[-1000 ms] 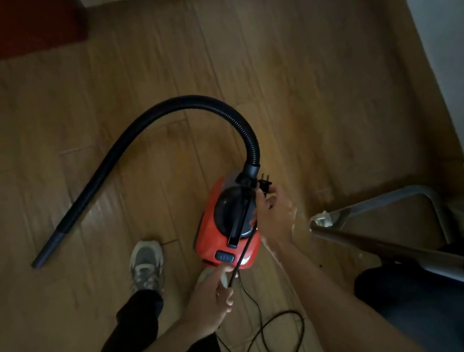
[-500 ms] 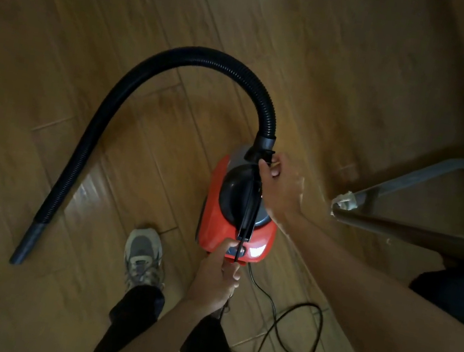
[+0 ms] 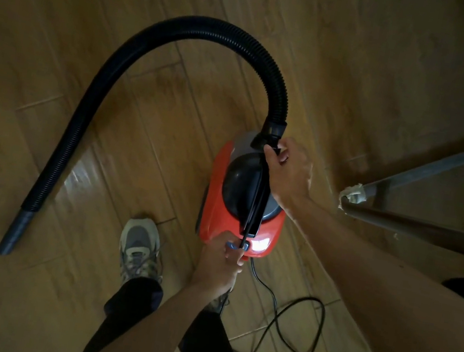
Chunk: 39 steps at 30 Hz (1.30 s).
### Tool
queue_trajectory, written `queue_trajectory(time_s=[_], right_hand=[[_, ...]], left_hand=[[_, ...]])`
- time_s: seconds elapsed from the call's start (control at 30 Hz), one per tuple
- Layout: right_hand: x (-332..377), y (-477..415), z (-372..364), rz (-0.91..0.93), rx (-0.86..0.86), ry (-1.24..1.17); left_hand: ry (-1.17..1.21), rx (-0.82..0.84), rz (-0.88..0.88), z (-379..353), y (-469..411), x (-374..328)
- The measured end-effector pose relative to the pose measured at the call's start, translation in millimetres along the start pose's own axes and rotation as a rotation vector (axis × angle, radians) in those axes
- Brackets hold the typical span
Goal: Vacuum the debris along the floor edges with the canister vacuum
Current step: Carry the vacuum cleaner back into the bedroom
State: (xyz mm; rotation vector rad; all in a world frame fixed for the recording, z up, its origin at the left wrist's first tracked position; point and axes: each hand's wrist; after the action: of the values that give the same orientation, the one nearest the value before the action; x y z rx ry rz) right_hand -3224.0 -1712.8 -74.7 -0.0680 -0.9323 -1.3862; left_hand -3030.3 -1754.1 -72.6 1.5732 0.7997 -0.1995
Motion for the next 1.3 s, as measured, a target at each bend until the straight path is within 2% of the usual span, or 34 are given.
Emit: queue_trajectory(time_s=[0.2,0.33,0.47,0.6,0.7,0.83,0.97,1.2,1.3], right_hand=[[5.7,-4.8,0.0,-0.097,0.036,-0.033],[17.5,-2.6,10.4,-0.165,0.188,0.074],[45.6,10.2,35.1,-0.087,0.313,0.216],[89.4,26.4,72.5,0.029,0.396,0.36],[134.8,43.2,106.8,0.095,0.46,0.514],[192.4,65.6,144.9,0.164,0.46,0.564],[232.2,79.4,163.3,0.187,0.442,0.566],[265.2,99.7,160.1,0.177,0.404,0.567],[267.4,108.9,153.8,0.145,0.398,0.573]], left_hand=[[-0.293,-0.029,-0.067,7.2,5.9,5.6],[-0.347,-0.045,-0.072,14.9,13.8,-11.1],[-0.461,0.011,-0.073,41.8,27.2,-56.6],[-0.806,-0.153,0.069,87.0,42.3,-127.0],[-1.018,-0.128,0.072,131.8,49.8,-175.3],[-1.2,-0.221,-0.012,161.1,98.4,-273.2],[-1.352,-0.241,-0.037,183.5,132.9,-336.9],[-1.457,-0.259,-0.063,226.6,166.8,-367.5],[-1.425,-0.246,-0.038,243.7,176.8,-368.2]])
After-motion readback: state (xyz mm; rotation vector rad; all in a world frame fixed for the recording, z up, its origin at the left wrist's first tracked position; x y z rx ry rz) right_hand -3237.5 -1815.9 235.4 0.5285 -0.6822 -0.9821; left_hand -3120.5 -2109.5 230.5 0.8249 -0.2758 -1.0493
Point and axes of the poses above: each hand's wrist, its own y-axis away from the middle knuckle, its own z-axis out of the back of the hand, x = y × z, and after that the axes turned 8 degrees about x, right-handed
